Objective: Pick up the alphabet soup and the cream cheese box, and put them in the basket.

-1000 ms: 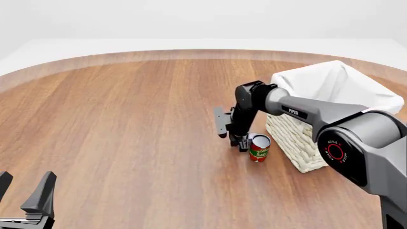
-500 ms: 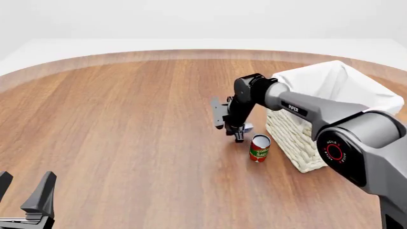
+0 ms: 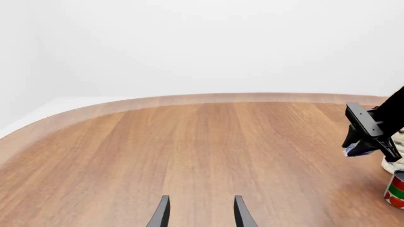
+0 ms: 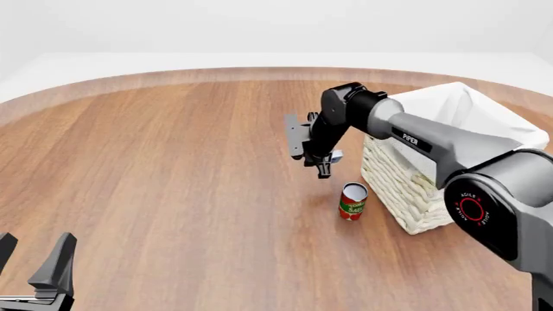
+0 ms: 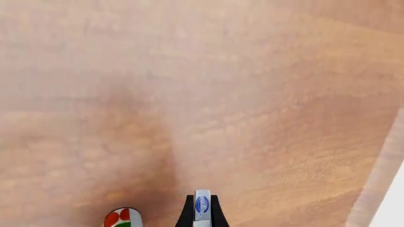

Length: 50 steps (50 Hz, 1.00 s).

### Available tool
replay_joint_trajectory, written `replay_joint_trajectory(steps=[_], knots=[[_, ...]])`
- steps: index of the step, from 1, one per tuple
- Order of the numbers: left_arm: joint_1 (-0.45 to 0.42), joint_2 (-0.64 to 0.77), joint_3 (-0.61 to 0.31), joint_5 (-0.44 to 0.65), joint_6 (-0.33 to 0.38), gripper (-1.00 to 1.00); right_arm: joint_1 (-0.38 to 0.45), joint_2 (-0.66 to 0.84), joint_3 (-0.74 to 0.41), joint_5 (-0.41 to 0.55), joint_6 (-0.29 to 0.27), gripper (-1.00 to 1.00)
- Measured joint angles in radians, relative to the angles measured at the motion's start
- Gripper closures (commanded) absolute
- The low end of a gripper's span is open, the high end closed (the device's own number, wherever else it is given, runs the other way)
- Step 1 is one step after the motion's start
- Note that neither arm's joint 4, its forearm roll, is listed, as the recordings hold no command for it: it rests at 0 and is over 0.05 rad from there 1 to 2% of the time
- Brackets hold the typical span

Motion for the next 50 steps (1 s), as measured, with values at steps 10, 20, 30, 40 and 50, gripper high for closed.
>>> replay_joint_trajectory(steps=[10, 20, 30, 40, 50], knots=[[0.000, 0.000, 0.000, 0.000, 0.000, -1.00, 0.008, -0.040, -0.010, 0.000, 0.002, 1.00], [0.000, 0.000, 0.000, 0.000, 0.000, -1.00, 0.011, -0.086, -0.015, 0.001, 0.006, 1.00], [0.000, 0.000, 0.000, 0.000, 0.000, -1.00, 0.008, -0.134, -0.027, 0.011, 0.003, 1.00], [0.000, 0.000, 0.000, 0.000, 0.000, -1.00, 0.003, -0.181, -0.037, 0.019, 0.006, 1.00], [0.000, 0.000, 0.000, 0.000, 0.000, -1.00, 0.002, -0.221, -0.039, 0.014, 0.021, 1.00]])
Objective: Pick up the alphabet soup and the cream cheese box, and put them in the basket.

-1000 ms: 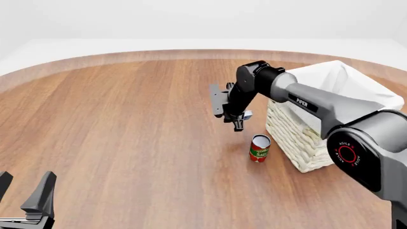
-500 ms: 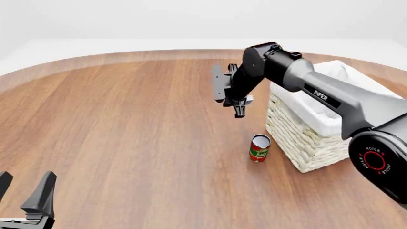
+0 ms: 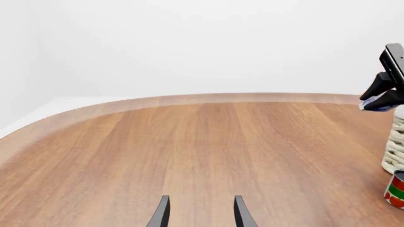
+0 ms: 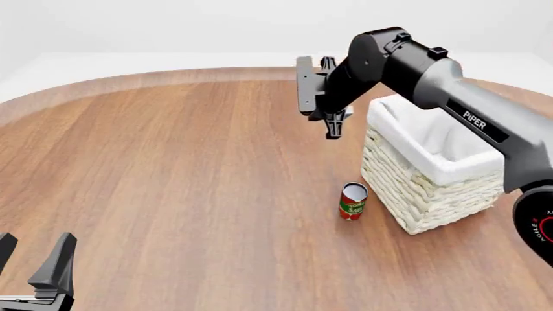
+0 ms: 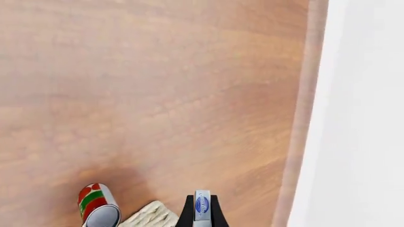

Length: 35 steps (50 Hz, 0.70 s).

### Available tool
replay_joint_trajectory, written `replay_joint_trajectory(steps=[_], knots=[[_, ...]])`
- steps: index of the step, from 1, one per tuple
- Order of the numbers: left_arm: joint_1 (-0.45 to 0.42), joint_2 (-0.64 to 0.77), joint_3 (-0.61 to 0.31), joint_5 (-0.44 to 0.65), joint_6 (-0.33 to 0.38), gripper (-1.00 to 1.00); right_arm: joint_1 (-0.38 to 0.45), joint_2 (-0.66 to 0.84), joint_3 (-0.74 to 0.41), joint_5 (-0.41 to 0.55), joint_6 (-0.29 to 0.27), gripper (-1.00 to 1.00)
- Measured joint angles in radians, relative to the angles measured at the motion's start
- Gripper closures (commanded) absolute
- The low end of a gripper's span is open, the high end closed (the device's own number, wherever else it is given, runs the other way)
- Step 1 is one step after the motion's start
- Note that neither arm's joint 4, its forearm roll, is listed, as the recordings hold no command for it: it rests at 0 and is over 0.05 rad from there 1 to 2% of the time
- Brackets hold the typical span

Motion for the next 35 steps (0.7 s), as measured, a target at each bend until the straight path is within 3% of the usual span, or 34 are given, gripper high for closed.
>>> replay_joint_trajectory(steps=[18, 35], knots=[[0.000, 0.000, 0.000, 0.000, 0.000, -1.00, -0.018, -0.063, -0.029, -0.007, 0.046, 1.00], [0.000, 0.000, 0.000, 0.000, 0.000, -1.00, -0.054, -0.086, -0.086, -0.003, 0.153, 1.00]])
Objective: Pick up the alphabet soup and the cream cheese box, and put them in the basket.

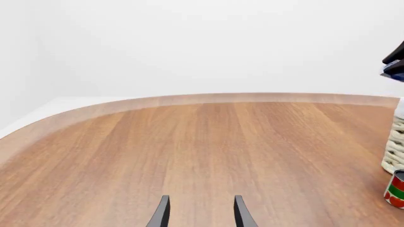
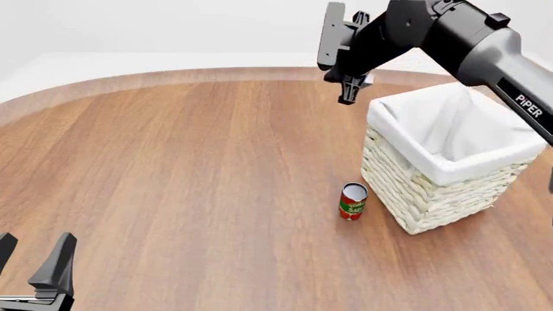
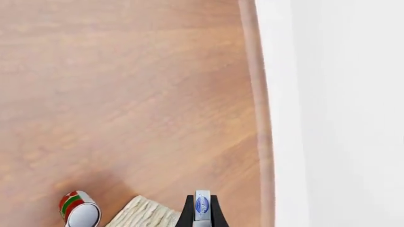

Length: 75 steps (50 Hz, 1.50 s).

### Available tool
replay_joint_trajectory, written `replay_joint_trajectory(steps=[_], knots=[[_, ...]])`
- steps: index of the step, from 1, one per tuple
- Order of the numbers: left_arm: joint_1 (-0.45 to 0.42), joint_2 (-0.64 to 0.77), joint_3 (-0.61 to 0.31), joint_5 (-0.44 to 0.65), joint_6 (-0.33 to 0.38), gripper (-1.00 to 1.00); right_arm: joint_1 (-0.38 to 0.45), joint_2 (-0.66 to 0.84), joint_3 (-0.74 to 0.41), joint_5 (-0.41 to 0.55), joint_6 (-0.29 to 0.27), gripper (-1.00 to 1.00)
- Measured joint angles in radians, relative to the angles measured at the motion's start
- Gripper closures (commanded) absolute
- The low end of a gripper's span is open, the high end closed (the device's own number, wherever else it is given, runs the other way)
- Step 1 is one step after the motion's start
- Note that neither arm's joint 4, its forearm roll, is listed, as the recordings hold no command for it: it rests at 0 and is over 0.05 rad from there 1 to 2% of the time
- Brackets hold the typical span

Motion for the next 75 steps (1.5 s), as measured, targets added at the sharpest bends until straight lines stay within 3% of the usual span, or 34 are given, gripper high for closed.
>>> replay_joint_trajectory(steps=[29, 55, 75], knots=[[0.000, 0.000, 0.000, 0.000, 0.000, -1.00, -0.072, -0.071, -0.007, -0.057, 0.215, 1.00], [0.000, 0.000, 0.000, 0.000, 0.000, -1.00, -0.150, -0.195, 0.172, -0.238, 0.432, 1.00], [0.000, 0.000, 0.000, 0.000, 0.000, -1.00, -0.236, -0.301, 0.331, -0.421, 0.647, 1.00]])
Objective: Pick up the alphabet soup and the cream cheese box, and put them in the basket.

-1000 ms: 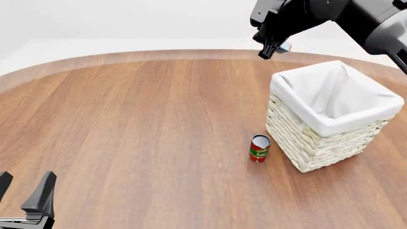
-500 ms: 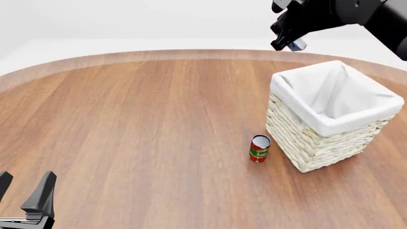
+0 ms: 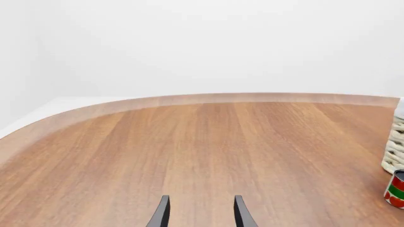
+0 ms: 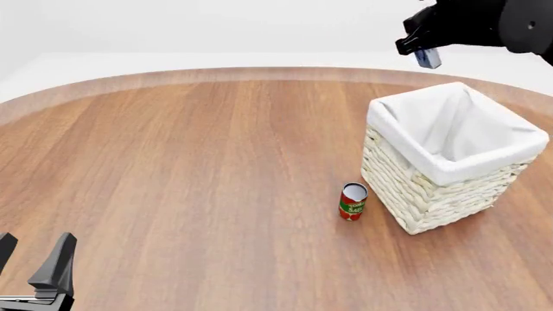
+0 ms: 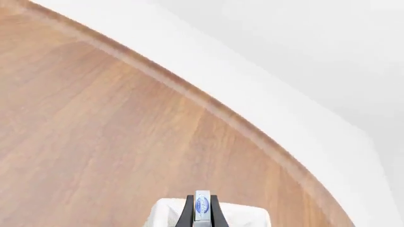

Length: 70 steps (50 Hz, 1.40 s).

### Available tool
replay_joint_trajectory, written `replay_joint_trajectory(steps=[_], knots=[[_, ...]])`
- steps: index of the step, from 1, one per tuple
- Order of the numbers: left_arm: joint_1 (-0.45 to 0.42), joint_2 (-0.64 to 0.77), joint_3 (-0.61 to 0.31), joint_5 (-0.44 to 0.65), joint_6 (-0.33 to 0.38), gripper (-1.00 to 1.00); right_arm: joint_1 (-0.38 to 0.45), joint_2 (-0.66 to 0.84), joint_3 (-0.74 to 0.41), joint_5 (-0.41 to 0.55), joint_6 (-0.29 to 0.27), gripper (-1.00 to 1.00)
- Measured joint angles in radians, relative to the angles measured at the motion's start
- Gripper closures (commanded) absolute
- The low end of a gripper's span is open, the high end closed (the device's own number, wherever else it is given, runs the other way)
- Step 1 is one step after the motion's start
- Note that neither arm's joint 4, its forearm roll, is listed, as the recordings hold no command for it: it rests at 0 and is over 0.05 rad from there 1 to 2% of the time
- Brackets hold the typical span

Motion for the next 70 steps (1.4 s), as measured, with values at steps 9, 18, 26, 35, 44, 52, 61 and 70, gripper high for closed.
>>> replay_joint_trajectory(steps=[9, 18, 26, 35, 44, 52, 61, 70], knots=[[0.000, 0.000, 0.000, 0.000, 0.000, -1.00, -0.040, -0.041, 0.075, -0.064, 0.087, 1.00], [0.000, 0.000, 0.000, 0.000, 0.000, -1.00, -0.082, -0.070, 0.156, -0.131, 0.162, 1.00], [0.000, 0.000, 0.000, 0.000, 0.000, -1.00, -0.121, -0.085, 0.211, -0.184, 0.218, 1.00], [0.000, 0.000, 0.000, 0.000, 0.000, -1.00, -0.163, -0.089, 0.276, -0.245, 0.261, 1.00], [0.000, 0.000, 0.000, 0.000, 0.000, -1.00, -0.203, -0.084, 0.329, -0.297, 0.288, 1.00], [0.000, 0.000, 0.000, 0.000, 0.000, -1.00, -0.234, -0.075, 0.360, -0.331, 0.302, 1.00], [0.000, 0.000, 0.000, 0.000, 0.000, -1.00, -0.252, -0.060, 0.382, -0.360, 0.315, 1.00], [0.000, 0.000, 0.000, 0.000, 0.000, -1.00, -0.268, -0.047, 0.400, -0.385, 0.325, 1.00]])
